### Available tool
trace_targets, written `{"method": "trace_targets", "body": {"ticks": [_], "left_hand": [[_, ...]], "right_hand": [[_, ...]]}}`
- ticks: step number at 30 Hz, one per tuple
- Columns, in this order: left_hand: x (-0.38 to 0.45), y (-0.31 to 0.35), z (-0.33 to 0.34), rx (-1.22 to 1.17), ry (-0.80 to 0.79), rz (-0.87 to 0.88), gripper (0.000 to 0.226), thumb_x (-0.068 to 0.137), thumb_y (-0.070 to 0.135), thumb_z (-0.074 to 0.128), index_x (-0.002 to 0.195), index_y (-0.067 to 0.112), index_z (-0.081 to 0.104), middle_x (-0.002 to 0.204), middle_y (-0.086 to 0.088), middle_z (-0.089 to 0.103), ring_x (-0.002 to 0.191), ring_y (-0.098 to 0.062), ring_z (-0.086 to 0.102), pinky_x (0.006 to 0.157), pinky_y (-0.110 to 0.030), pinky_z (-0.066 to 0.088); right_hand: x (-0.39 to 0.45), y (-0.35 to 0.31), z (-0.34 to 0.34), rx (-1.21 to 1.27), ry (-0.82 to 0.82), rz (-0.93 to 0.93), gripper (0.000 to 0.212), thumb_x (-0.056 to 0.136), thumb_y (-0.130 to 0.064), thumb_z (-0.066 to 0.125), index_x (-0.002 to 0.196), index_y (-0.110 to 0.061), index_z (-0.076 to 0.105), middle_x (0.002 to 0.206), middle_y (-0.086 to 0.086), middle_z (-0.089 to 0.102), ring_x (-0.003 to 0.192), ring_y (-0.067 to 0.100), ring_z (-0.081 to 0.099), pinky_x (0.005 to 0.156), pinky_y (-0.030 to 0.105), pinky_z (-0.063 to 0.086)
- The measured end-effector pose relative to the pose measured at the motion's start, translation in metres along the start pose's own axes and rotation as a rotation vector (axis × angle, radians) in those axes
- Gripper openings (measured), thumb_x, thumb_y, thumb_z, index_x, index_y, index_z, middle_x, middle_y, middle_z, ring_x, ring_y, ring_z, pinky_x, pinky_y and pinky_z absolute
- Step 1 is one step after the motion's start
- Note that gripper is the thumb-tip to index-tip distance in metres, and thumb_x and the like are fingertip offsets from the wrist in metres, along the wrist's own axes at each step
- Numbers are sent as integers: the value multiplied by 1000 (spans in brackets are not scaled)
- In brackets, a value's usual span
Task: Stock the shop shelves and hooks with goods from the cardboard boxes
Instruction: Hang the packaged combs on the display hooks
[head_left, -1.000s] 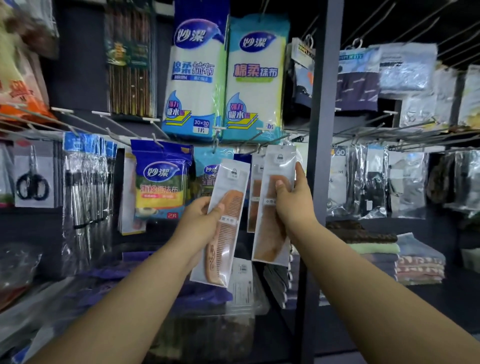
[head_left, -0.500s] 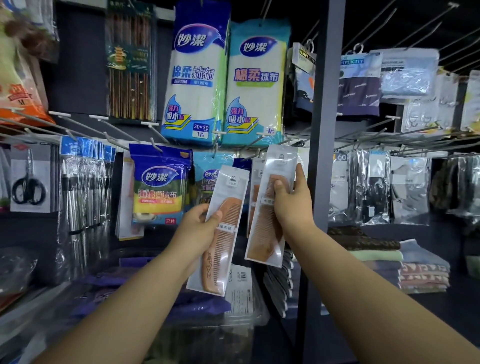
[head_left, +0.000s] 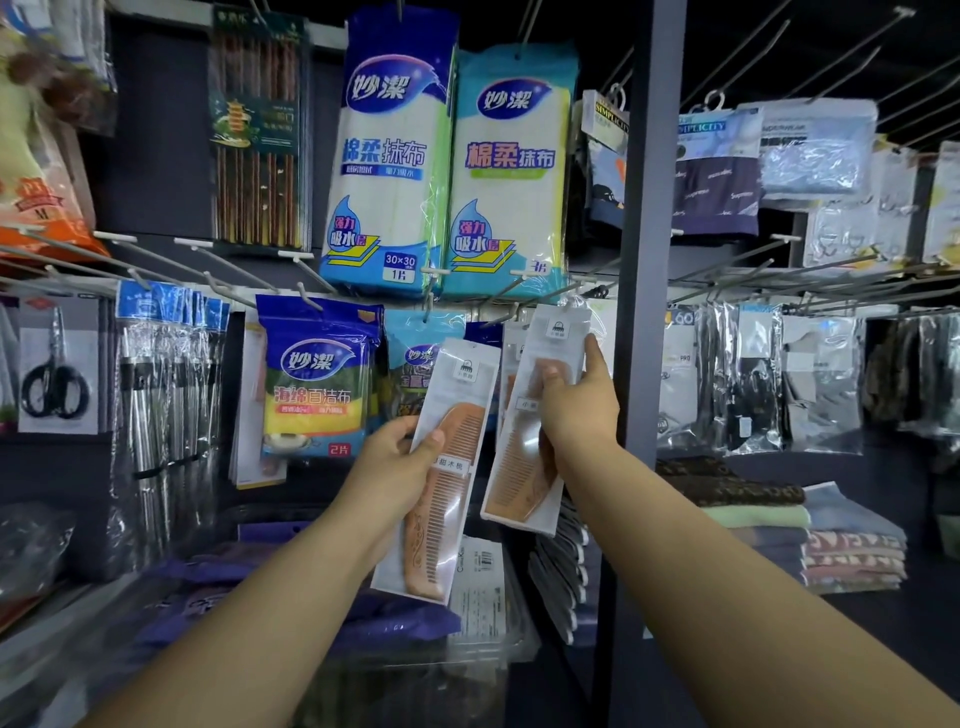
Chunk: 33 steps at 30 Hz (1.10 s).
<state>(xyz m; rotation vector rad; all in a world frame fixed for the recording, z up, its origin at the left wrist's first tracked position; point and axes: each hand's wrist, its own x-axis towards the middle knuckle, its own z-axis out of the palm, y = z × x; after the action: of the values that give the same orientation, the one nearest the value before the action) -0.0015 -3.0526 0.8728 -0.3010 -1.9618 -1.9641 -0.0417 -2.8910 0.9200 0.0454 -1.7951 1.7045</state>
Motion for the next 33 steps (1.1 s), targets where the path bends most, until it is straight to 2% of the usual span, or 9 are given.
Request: {"method": "trace_targets", "body": {"ticks": [5, 7, 12, 16, 21, 23, 25, 28, 33], "left_hand": [[3, -1, 1, 11, 0, 9, 12, 96, 23, 53, 104, 29, 60, 92, 6, 72, 85, -12, 68, 68, -25, 51], [4, -2, 0, 22, 5, 22, 11, 96, 23, 53, 97, 32, 61, 89, 8, 71, 82, -9, 67, 63, -22, 47], [7, -6, -4, 41, 5, 19, 14, 97, 24, 52, 88, 35, 57, 87, 8, 70, 79, -7, 66, 60, -20, 45], [18, -10, -6, 32, 17, 10, 13, 97, 25, 52, 89, 34, 57, 87, 8, 70, 79, -8, 65, 60, -22, 44], [34, -20, -7, -10, 4, -22, 9, 96, 29, 53, 101, 32, 59, 92, 7, 69, 85, -11, 65, 63, -25, 45], [40, -25, -8, -23, -4, -40, 21, 95, 30, 54, 115, 27, 59, 96, 5, 70, 88, -12, 66, 65, -26, 47], [44, -30, -10, -20, -10, -45, 23, 94, 30, 55, 117, 25, 60, 94, 5, 72, 87, -13, 68, 65, -26, 48], [48, -34, -14, -25, -35, -31, 17, 94, 30, 56, 109, 28, 62, 88, 7, 74, 83, -10, 70, 63, -24, 48], [53, -35, -18, -33, -60, -25, 14, 94, 28, 56, 105, 28, 64, 88, 6, 75, 85, -13, 70, 68, -27, 50]], "right_hand": [[9, 8, 1, -99, -23, 42, 59, 101, -17, 36, 150, -41, 14, 134, 4, 49, 73, 13, 51, 71, 30, 44], [14, 13, 4, -164, -38, 53, 59, 102, -18, 32, 149, -44, 9, 134, 8, 45, 74, 15, 52, 70, 32, 44], [34, 25, 13, -189, 3, 121, 57, 102, -23, 29, 146, -52, 8, 134, 9, 46, 98, 27, 60, 67, 33, 49], [46, 38, 27, -138, -29, 115, 57, 99, -31, 37, 141, -60, 11, 143, 9, 39, 106, 33, 58, 89, 50, 52], [64, 60, 38, -116, -60, 88, 78, 95, 1, 38, 143, -57, 16, 143, 7, 40, 96, 31, 63, 82, 46, 56], [76, 68, 42, -92, -39, 77, 81, 94, 6, 39, 143, -56, 19, 146, 5, 38, 88, 27, 62, 69, 38, 55], [86, 73, 46, -124, -33, 58, 81, 93, 9, 37, 145, -51, 21, 149, 4, 35, 85, 22, 61, 64, 31, 53], [100, 79, 52, -255, -17, 55, 75, 96, 3, 39, 147, -47, 17, 148, 9, 28, 79, 19, 52, 66, 28, 46], [108, 80, 57, -279, 0, 132, 71, 96, 1, 41, 148, -42, 22, 149, 9, 25, 106, 30, 57, 88, 32, 49]]}}
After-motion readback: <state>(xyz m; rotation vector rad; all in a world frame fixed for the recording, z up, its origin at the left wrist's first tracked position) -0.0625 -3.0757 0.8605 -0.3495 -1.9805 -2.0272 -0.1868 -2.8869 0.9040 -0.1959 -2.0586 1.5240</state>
